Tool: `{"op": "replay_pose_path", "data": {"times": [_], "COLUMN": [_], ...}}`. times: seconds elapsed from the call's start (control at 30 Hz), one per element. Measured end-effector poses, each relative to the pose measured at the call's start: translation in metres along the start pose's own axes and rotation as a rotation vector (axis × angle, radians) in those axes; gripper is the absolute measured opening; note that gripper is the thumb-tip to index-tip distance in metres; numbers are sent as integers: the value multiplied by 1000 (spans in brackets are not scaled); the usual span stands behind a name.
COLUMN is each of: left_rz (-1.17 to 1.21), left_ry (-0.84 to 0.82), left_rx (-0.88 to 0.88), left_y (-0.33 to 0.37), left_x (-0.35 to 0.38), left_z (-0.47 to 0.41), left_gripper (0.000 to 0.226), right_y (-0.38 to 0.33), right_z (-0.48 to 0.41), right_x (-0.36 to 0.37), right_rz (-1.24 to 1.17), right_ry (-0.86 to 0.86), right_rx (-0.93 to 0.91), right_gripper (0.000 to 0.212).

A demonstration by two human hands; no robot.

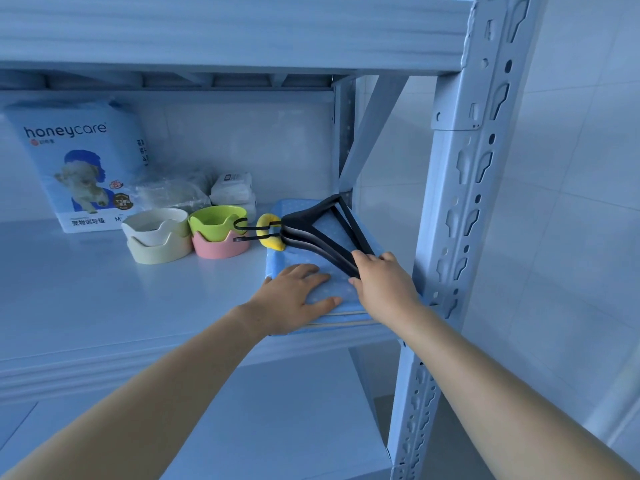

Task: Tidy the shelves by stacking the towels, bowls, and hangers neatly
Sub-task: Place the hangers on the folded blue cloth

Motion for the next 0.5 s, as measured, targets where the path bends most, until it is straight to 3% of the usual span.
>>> {"op": "replay_pose_path", "data": {"times": [0.5], "left_rz": [23], "left_ry": [-59], "left_rx": [-52], "left_y": [0], "left_x": [0], "left_z": [0], "left_gripper": [81], "right_y": [1], "right_z": [-3], "right_x": [-1], "right_rz": [-53], "right_ry": [-52], "right_rx": [-10], "right_gripper": [23]}}
Point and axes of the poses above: each hand's wrist, its own z-axis away from the middle knuckle, its own x-axis out of the palm, y = z × x, the point moved 6 cm from there along -z, towards the middle knuckle, and after that the axes turned 7 degrees about z, right-handed, at the moved point
